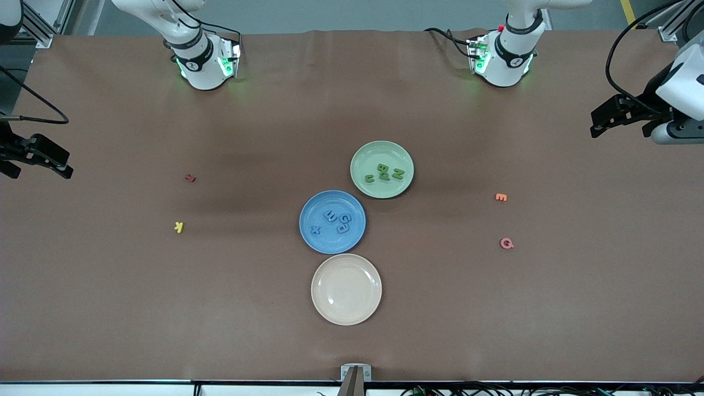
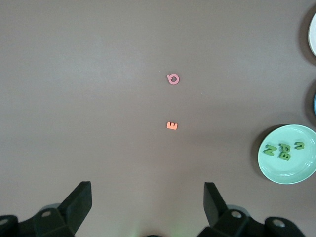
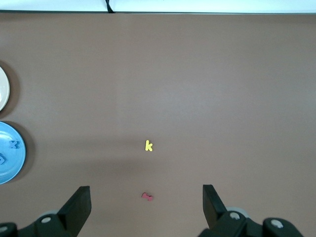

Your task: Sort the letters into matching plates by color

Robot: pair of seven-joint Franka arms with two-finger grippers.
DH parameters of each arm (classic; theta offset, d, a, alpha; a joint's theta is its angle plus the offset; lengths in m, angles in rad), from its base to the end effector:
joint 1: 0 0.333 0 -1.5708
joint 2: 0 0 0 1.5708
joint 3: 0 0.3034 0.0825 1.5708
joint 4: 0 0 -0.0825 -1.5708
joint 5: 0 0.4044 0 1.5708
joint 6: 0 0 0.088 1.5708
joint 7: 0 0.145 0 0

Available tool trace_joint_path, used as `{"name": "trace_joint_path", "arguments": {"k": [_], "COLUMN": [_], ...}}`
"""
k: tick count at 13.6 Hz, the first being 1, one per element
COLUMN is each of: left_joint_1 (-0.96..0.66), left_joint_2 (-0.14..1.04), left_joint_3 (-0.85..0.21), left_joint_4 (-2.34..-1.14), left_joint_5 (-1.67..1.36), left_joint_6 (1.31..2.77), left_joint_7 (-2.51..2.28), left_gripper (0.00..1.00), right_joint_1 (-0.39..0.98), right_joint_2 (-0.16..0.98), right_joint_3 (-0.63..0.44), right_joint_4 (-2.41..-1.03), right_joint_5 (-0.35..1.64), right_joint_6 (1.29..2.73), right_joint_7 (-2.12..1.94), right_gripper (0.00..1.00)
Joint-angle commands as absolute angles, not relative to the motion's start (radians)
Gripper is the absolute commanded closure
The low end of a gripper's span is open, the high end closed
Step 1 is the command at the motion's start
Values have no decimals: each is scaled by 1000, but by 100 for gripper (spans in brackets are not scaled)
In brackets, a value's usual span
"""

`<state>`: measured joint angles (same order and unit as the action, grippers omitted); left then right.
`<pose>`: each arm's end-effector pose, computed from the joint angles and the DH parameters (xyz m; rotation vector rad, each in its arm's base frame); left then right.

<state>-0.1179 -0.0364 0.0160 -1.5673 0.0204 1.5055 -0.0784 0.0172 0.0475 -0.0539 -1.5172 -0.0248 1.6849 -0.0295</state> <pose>0.5539 -0.0534 0.5906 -3.1192 0.0350 0.0367 0.6049 -0.0249 0.5838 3.1048 -0.0088 0.1854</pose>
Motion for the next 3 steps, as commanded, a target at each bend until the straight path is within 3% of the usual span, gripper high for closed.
{"name": "trace_joint_path", "arguments": {"k": [1,3], "left_joint_1": [-117,-118], "left_joint_2": [-41,-37], "left_joint_3": [12,12], "left_joint_4": [-1562,-1562], "left_joint_5": [25,26], "left_joint_6": [1508,1508], "left_joint_7": [-60,-57], "left_gripper": [0,0], "right_joint_1": [9,11], "right_joint_2": [55,55], "right_joint_3": [-49,-49], "right_joint_4": [-1493,-1473], "right_joint_5": [-35,-41], "right_joint_6": [1674,1672], "right_joint_7": [-40,-38], "right_gripper": [0,0]}}
